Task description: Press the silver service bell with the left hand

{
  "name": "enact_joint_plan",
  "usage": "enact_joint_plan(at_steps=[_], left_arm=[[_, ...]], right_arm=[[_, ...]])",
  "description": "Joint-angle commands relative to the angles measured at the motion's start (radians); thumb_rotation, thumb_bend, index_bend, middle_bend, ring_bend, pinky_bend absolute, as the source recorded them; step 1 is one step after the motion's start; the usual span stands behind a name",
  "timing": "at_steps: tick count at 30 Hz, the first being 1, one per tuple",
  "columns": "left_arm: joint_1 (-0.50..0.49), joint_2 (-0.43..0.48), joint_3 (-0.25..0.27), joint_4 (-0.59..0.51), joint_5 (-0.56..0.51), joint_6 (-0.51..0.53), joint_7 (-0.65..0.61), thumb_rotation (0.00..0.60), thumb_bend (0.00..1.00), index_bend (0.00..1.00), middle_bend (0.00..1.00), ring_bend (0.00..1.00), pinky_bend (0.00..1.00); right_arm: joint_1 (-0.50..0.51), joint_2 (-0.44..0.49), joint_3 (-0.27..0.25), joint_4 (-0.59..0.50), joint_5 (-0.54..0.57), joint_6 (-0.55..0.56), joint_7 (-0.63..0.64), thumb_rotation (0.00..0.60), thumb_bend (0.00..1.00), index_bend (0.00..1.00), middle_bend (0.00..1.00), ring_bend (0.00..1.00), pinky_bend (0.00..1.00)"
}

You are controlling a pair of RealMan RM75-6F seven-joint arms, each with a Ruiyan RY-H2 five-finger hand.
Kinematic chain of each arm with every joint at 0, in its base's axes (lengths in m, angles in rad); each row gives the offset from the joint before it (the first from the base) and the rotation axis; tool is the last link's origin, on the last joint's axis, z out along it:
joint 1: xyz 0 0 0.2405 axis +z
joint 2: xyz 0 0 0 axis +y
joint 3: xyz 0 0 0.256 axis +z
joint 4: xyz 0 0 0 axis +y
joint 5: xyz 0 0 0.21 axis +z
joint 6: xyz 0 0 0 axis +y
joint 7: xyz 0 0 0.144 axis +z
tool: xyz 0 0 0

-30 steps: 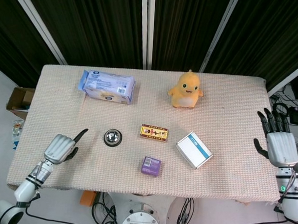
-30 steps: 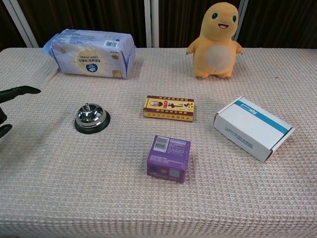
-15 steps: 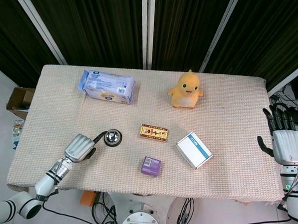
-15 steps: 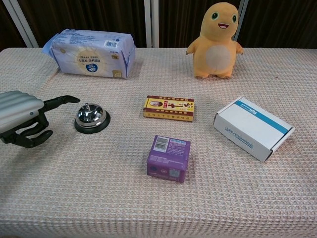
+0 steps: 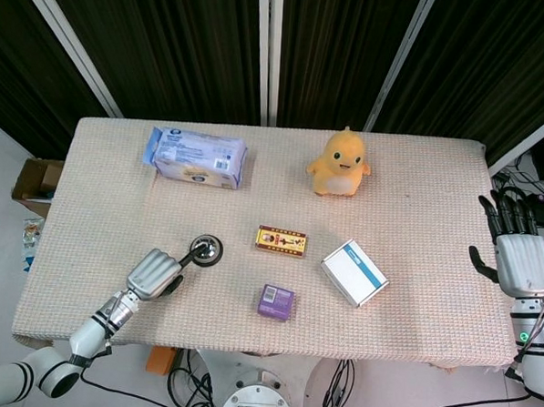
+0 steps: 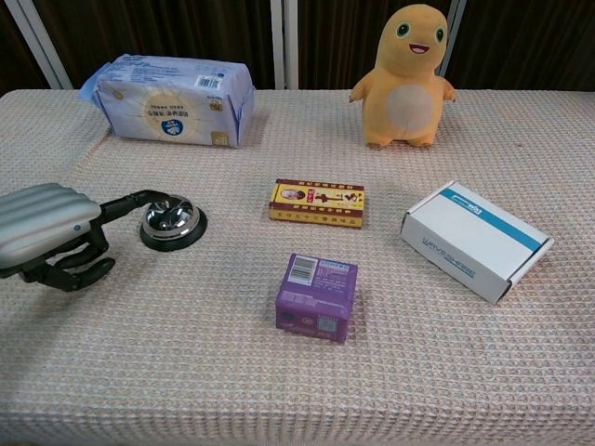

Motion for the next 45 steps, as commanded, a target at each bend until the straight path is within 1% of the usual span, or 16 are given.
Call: enact_joint_plan(at_steps=[1, 7, 9, 19, 23, 27, 29, 35, 39, 42, 45], left_arm=[[0.001, -0.002, -0.005, -0.003, -0.002, 0.013, 0.004, 0.600, 0.52, 0.01, 0.88, 0.90, 0.92], [0.007, -0.002, -0.010, -0.003, 0.028, 0.081, -0.028, 0.600, 0.52, 0.01, 0.88, 0.90, 0.92], [0.007, -0.003, -0.010, 0.003, 0.032, 0.089, -0.035, 0.600, 0.52, 0.01, 0.88, 0.90, 0.92], [-0.003, 0.001, 0.001, 0.001, -0.013, 0.015, -0.025, 0.600, 0.52, 0.01, 0.88, 0.90, 0.92], [-0.003, 0.006, -0.004, -0.010, -0.008, 0.033, -0.022, 0.600, 0.53, 0.01, 0.88, 0.90, 0.92], [0.001, 0.008, -0.014, -0.017, 0.009, 0.079, -0.024, 0.600, 0.53, 0.01, 0.88, 0.90, 0.92], [0.001, 0.010, -0.015, -0.018, 0.009, 0.082, -0.022, 0.600, 0.53, 0.01, 0.88, 0.90, 0.92], [-0.006, 0.019, 0.002, -0.026, -0.016, 0.021, 0.012, 0.600, 0.53, 0.02, 0.88, 0.90, 0.92], [-0.005, 0.022, 0.000, -0.036, -0.037, 0.003, 0.026, 0.600, 0.53, 0.03, 0.88, 0.90, 0.92], [-0.001, 0.033, -0.005, -0.053, -0.031, 0.026, 0.029, 0.600, 0.53, 0.03, 0.88, 0.90, 0.92], [0.007, 0.055, -0.009, -0.086, -0.013, 0.071, 0.037, 0.600, 0.53, 0.03, 0.88, 0.90, 0.92]], right_arm=[[-0.002, 0.000, 0.001, 0.001, 0.001, 0.002, 0.002, 0.600, 0.27, 0.00, 0.00, 0.00, 0.00], [-0.006, -0.001, 0.002, 0.006, 0.001, 0.002, 0.009, 0.600, 0.28, 0.00, 0.00, 0.00, 0.00], [-0.005, -0.002, 0.002, 0.008, 0.003, -0.001, 0.009, 0.600, 0.28, 0.00, 0.00, 0.00, 0.00], [-0.003, -0.006, 0.006, 0.010, 0.002, -0.007, 0.003, 0.600, 0.27, 0.00, 0.00, 0.00, 0.00], [-0.003, -0.006, 0.008, 0.013, 0.005, -0.009, 0.006, 0.600, 0.28, 0.00, 0.00, 0.00, 0.00], [-0.005, -0.006, 0.008, 0.014, 0.004, -0.008, 0.009, 0.600, 0.28, 0.00, 0.00, 0.00, 0.00], [-0.005, -0.007, 0.008, 0.015, 0.003, -0.009, 0.010, 0.600, 0.28, 0.00, 0.00, 0.00, 0.00], [-0.002, -0.011, 0.008, 0.017, 0.003, -0.014, 0.009, 0.600, 0.28, 0.00, 0.00, 0.00, 0.00], [-0.003, -0.010, 0.010, 0.017, 0.005, -0.014, 0.007, 0.600, 0.28, 0.00, 0.00, 0.00, 0.00], [-0.007, -0.008, 0.011, 0.017, 0.006, -0.009, 0.011, 0.600, 0.28, 0.00, 0.00, 0.00, 0.00], [-0.010, -0.007, 0.012, 0.015, 0.004, -0.002, 0.019, 0.600, 0.28, 0.00, 0.00, 0.00, 0.00]])
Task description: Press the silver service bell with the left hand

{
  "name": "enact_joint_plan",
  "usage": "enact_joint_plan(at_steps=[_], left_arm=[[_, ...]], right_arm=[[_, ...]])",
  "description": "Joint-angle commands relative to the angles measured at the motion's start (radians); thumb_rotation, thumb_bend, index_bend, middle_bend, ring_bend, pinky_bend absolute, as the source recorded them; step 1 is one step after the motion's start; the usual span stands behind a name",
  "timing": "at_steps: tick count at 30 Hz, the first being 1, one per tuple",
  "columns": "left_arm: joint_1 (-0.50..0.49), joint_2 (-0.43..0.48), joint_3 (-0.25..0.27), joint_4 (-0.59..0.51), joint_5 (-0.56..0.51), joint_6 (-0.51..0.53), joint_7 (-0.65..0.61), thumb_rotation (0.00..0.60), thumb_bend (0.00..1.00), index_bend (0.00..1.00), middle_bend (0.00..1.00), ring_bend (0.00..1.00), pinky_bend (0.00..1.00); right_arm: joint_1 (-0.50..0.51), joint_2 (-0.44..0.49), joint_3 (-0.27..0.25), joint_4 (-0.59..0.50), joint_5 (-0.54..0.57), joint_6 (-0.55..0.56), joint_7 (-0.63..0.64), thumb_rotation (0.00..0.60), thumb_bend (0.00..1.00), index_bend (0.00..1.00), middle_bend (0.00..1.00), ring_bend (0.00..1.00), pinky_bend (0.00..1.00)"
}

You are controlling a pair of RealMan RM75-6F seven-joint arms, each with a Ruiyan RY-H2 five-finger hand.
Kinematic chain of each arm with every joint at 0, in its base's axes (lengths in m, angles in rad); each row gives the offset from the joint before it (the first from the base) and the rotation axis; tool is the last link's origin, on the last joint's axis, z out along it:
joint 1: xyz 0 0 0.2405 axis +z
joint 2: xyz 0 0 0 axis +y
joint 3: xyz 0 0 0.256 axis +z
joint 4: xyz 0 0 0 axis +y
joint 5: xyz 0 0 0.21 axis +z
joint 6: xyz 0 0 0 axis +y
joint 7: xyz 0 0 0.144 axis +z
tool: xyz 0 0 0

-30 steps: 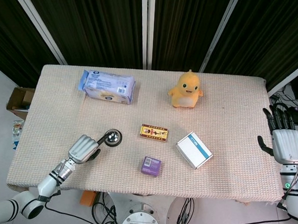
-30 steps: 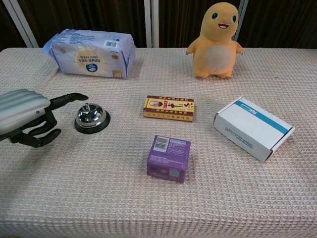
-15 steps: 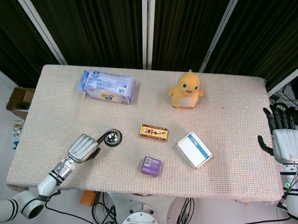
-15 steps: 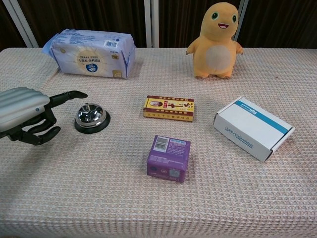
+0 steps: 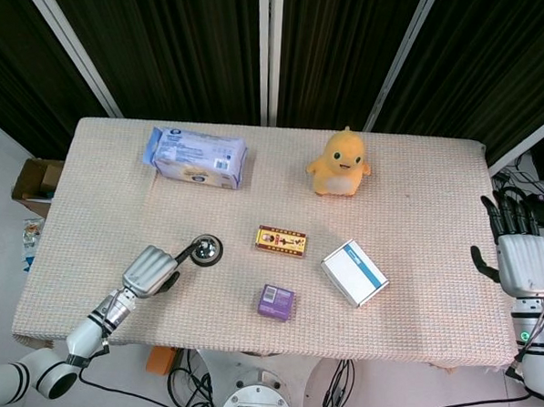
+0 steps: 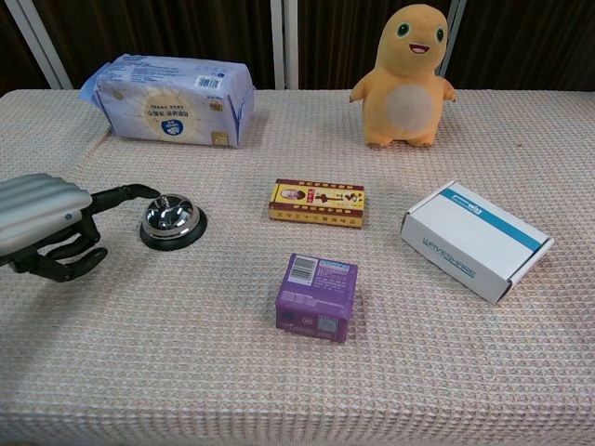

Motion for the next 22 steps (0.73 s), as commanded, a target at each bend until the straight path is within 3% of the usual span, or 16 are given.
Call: enact_joint_plan(at_steps=[1, 3, 6, 7, 8, 9, 10, 13, 14, 22], left_arm=[[0.017, 0.032, -0.012, -0.044, 0.030, 0.078, 0.006, 0.600, 0.53, 0.03, 0.88, 0.89, 0.92], [0.046, 0.052, -0.027, -0.060, 0.053, 0.173, -0.007, 0.600, 0.50, 0.02, 0.85, 0.87, 0.90], [0.124, 0.094, -0.040, -0.059, 0.068, 0.343, -0.039, 0.600, 0.37, 0.02, 0.66, 0.69, 0.79], [0.160, 0.122, -0.031, -0.058, 0.050, 0.374, -0.022, 0.600, 0.29, 0.02, 0.50, 0.49, 0.65], [0.189, 0.145, -0.024, -0.064, 0.025, 0.384, 0.012, 0.600, 0.25, 0.02, 0.39, 0.35, 0.54], [0.216, 0.165, -0.020, -0.071, 0.002, 0.397, 0.055, 0.587, 0.18, 0.02, 0.24, 0.18, 0.37], [0.251, 0.187, -0.009, -0.083, -0.023, 0.413, 0.093, 0.543, 0.10, 0.02, 0.11, 0.06, 0.23], [0.328, 0.221, 0.019, -0.092, -0.065, 0.449, 0.092, 0.405, 0.02, 0.02, 0.03, 0.02, 0.18], [0.347, 0.226, 0.025, -0.085, -0.071, 0.459, 0.074, 0.385, 0.01, 0.02, 0.02, 0.02, 0.17], [0.436, 0.222, 0.028, 0.005, -0.077, 0.523, -0.054, 0.376, 0.00, 0.03, 0.02, 0.02, 0.17]], right_arm=[[-0.005, 0.003, -0.001, -0.003, -0.006, 0.008, 0.006, 0.600, 0.28, 0.00, 0.00, 0.00, 0.00], [-0.013, 0.007, -0.008, -0.005, -0.021, 0.024, 0.005, 0.600, 0.28, 0.00, 0.00, 0.00, 0.00], [-0.049, 0.004, -0.037, 0.014, -0.056, 0.075, -0.015, 0.600, 0.28, 0.00, 0.00, 0.00, 0.00], [-0.069, -0.004, -0.052, 0.033, -0.063, 0.094, -0.019, 0.600, 0.28, 0.00, 0.00, 0.00, 0.00], [-0.084, -0.011, -0.065, 0.050, -0.063, 0.102, -0.019, 0.600, 0.28, 0.00, 0.00, 0.00, 0.00], [-0.100, -0.019, -0.077, 0.069, -0.061, 0.107, -0.016, 0.600, 0.27, 0.00, 0.00, 0.00, 0.00], [-0.121, -0.030, -0.094, 0.096, -0.054, 0.110, -0.010, 0.600, 0.27, 0.00, 0.00, 0.00, 0.00], [-0.176, -0.050, -0.132, 0.140, -0.015, 0.103, -0.032, 0.600, 0.22, 0.00, 0.00, 0.00, 0.00], [-0.190, -0.053, -0.141, 0.144, -0.007, 0.102, -0.037, 0.600, 0.21, 0.00, 0.00, 0.00, 0.00], [-0.258, -0.070, -0.164, 0.176, -0.043, 0.181, -0.014, 0.600, 0.19, 0.00, 0.00, 0.00, 0.00]])
